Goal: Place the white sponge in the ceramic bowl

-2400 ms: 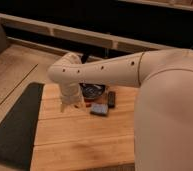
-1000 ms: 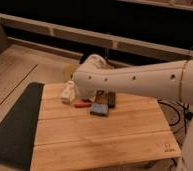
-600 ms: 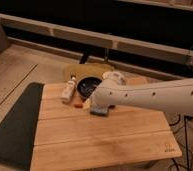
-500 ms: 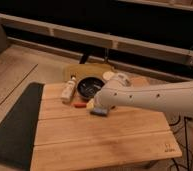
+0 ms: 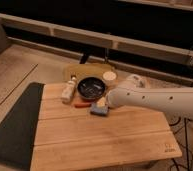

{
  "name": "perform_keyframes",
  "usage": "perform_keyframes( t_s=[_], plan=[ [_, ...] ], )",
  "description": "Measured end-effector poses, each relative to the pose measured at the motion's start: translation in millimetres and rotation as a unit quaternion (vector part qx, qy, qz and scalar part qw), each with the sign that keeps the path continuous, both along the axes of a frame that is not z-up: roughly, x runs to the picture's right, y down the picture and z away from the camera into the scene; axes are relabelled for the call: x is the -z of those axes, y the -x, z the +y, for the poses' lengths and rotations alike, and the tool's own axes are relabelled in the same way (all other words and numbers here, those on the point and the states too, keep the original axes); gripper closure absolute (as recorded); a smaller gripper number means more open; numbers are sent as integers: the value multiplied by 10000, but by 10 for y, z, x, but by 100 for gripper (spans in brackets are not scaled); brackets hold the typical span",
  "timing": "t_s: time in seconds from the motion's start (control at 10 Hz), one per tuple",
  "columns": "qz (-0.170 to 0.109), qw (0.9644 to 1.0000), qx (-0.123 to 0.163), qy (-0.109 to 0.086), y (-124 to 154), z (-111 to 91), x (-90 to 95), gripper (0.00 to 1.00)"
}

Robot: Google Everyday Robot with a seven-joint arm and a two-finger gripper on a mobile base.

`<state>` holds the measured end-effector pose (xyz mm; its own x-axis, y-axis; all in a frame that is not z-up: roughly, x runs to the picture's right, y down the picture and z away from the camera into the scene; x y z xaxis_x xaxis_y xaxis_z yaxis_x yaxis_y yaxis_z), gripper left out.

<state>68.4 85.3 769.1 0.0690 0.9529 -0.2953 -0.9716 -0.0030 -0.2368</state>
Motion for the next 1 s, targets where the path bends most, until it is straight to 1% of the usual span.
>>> perform_keyframes(
  t_s=[0.1,0.2,0.4,0.5,0.6,0.7,0.8,1.0],
  plan=[
    [-5,10000,32,-2,17,0,3,35],
    [57,9998,171,11,20,-5,-45,35],
    [241,9989,398,-17,-138,-62,-217,35],
    [234,9988,433,-44,-191,-88,-309,35],
    [169,9989,436,-100,-238,-122,-453,35],
    [50,9990,425,-154,-206,-140,-546,35],
    [-91,9989,402,-205,-154,-145,-622,35],
    [-408,9982,343,-279,15,-130,-712,35]
  ],
)
